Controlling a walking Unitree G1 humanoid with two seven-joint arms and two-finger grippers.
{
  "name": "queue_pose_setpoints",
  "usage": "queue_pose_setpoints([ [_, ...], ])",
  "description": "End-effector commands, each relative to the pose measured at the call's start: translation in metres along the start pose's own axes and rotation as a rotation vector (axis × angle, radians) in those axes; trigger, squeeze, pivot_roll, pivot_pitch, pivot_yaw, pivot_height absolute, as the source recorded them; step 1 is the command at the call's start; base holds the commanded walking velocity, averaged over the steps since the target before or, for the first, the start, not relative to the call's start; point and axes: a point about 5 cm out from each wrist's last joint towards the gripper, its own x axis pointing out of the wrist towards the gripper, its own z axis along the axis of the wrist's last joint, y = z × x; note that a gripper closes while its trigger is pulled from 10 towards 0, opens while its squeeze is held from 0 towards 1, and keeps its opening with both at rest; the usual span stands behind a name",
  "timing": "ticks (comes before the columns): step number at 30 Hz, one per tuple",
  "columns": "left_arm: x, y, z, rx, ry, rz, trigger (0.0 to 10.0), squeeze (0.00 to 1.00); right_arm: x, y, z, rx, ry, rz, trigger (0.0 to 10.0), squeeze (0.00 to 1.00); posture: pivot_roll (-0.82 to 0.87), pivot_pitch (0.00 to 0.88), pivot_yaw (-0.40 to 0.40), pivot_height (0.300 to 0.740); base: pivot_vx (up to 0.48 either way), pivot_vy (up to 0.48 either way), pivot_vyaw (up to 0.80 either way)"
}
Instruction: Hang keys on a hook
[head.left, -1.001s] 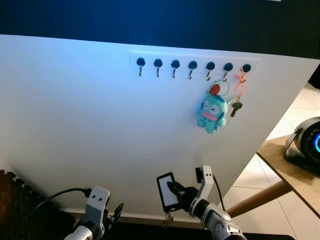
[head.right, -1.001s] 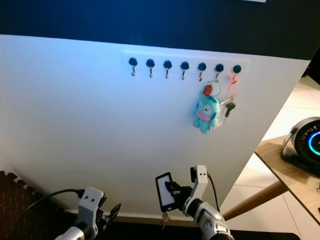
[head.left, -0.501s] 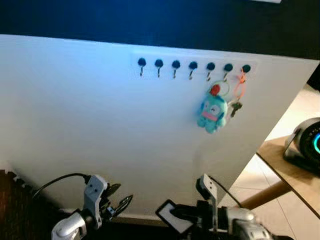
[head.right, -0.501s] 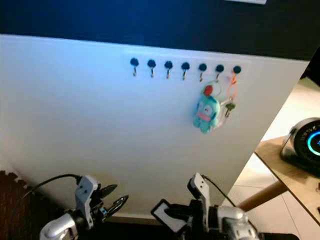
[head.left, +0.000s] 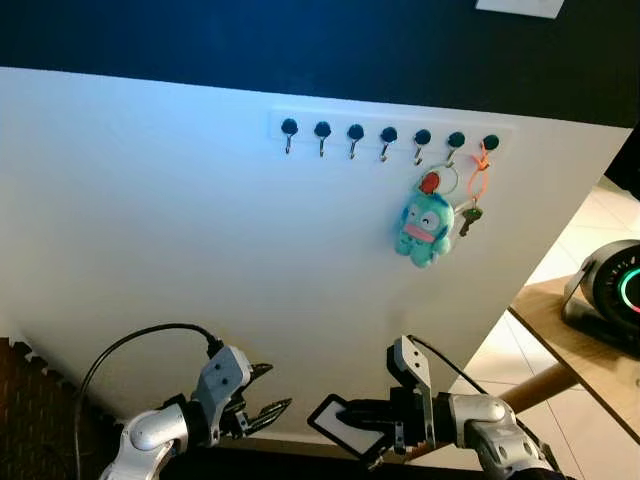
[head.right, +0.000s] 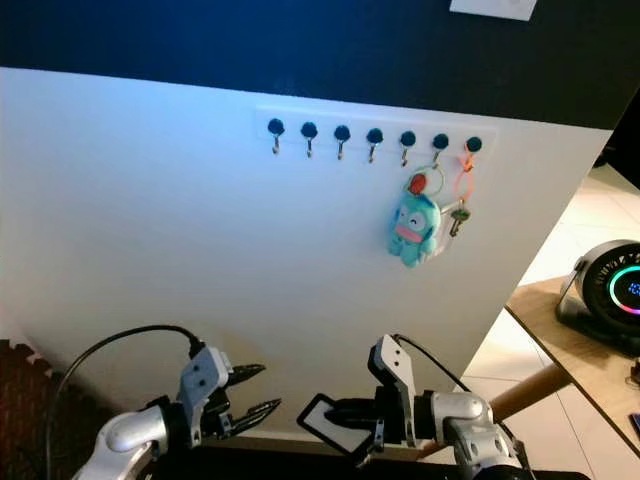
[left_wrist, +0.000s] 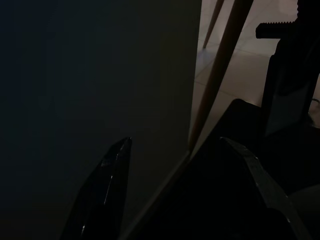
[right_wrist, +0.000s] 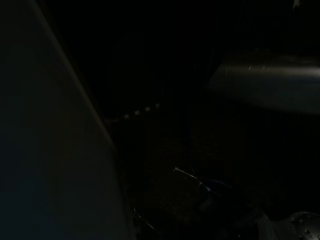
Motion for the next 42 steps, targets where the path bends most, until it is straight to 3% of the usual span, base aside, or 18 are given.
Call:
queue_pose_setpoints([
  [1,0.007,-0.003,0.004,-0.004,-0.016,-0.025,10.0,0.0,0.001,0.001,0.001,-0.004,0.009,0.004,10.0,0.0,0.0,0.043,-0.079,0.74,0.0,0.0,0.0],
  [20,0.006,-0.012,0.002,-0.028,-0.004,-0.047,10.0,0.0,0.001,-0.001,0.003,-0.009,0.021,-0.003,10.0,0.0,0.01,0.056,-0.075,0.74,0.0,0.0,0.0],
  [42,0.005,-0.011,0.004,-0.008,0.017,-0.049,10.0,0.0,0.005,-0.003,0.005,-0.029,0.032,-0.013,10.0,0.0,0.0,0.056,-0.078,0.74,0.0,0.0,0.0],
])
